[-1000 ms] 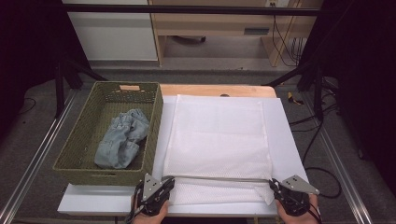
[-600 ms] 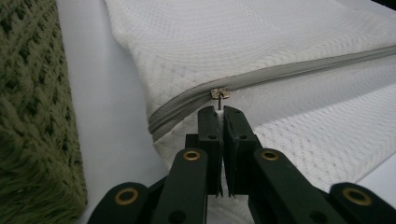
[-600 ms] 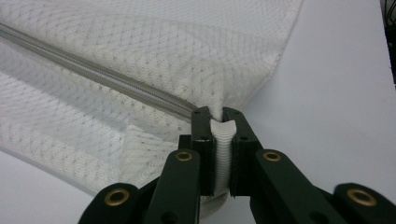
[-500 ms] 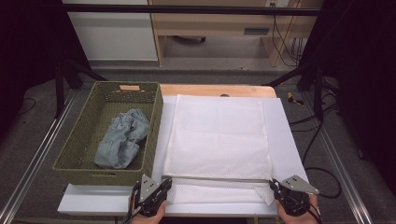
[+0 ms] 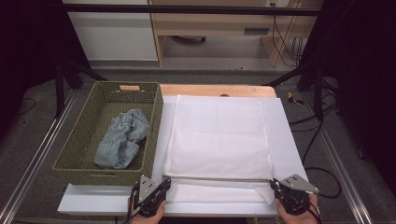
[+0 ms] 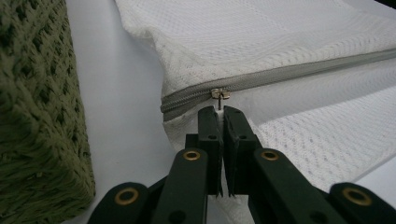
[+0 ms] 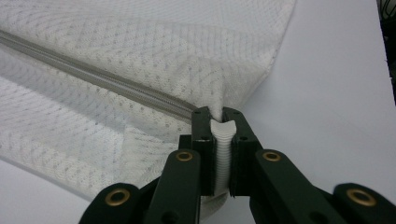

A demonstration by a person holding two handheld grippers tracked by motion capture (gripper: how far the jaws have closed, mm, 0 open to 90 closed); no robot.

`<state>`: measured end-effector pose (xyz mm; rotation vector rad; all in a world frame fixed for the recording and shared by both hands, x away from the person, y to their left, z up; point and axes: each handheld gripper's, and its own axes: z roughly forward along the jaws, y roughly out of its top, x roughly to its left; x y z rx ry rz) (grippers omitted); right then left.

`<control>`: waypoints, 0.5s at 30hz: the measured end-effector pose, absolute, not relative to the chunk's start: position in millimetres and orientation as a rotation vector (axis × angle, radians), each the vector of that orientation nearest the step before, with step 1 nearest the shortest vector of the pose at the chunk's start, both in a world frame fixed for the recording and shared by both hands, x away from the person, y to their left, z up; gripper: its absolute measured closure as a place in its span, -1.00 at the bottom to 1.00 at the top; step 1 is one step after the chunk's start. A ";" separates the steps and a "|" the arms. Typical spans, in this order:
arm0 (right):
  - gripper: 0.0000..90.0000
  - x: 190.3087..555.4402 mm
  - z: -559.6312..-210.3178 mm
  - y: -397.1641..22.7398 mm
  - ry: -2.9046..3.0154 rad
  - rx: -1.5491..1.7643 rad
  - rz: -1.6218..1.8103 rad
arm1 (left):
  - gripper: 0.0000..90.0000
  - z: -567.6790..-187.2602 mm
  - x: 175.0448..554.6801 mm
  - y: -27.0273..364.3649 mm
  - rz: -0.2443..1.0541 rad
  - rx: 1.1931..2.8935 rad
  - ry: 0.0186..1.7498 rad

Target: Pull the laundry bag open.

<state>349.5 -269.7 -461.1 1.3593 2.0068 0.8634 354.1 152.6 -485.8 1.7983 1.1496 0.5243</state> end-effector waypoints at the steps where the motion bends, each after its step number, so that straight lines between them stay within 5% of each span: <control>1: 0.87 349.6 -461.0 -269.7 2.006 1.360 0.864 | 0.93 -486.1 354.2 152.7 0.524 1.798 1.151; 15: 0.87 350.8 -461.9 -271.2 2.003 1.379 0.864 | 0.93 -487.2 352.7 155.4 0.526 1.794 1.170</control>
